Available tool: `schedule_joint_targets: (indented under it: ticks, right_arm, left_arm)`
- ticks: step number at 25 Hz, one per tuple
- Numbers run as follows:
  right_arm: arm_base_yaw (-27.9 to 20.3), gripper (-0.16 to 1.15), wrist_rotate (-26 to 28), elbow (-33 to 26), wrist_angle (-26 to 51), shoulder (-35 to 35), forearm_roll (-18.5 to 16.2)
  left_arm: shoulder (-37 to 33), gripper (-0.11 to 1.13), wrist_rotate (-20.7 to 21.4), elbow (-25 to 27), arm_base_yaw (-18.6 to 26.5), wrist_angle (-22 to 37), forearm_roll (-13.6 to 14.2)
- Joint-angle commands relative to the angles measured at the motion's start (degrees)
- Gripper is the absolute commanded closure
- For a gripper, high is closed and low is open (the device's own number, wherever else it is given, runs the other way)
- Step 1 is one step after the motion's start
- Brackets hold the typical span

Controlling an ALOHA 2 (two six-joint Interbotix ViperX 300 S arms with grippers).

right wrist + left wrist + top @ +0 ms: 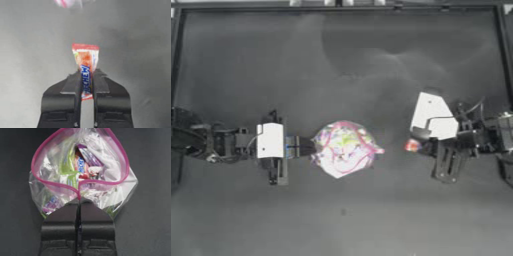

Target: Put candy in bag

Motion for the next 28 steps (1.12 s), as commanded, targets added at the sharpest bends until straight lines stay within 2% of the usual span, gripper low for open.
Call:
schedule_joint_targets:
  ticks: [1,7,17,28]
  right_arm:
    - [0.26,0.61,-0.44,-5.19,0.53,-0.35,-2.64]
    - [0.62,0.61,-0.88,-10.72,-0.09,3.25,-5.8]
    - [0.7,0.61,-3.08,-17.4,-8.09,13.01,-5.45]
    - [0.18,0.61,-3.08,-19.95,-16.0,21.62,-5.89]
  left_arm:
    - [-1.05,0.93,-0.09,-0.88,-0.09,-0.18,-0.09]
    - [-0.97,0.93,-0.09,-0.88,-0.09,-0.35,-0.09]
    - [-0.97,0.93,-0.09,-0.88,-0.09,-0.44,-0.09]
    - [-0.79,0.93,0.0,-0.88,-0.09,-0.53,0.0]
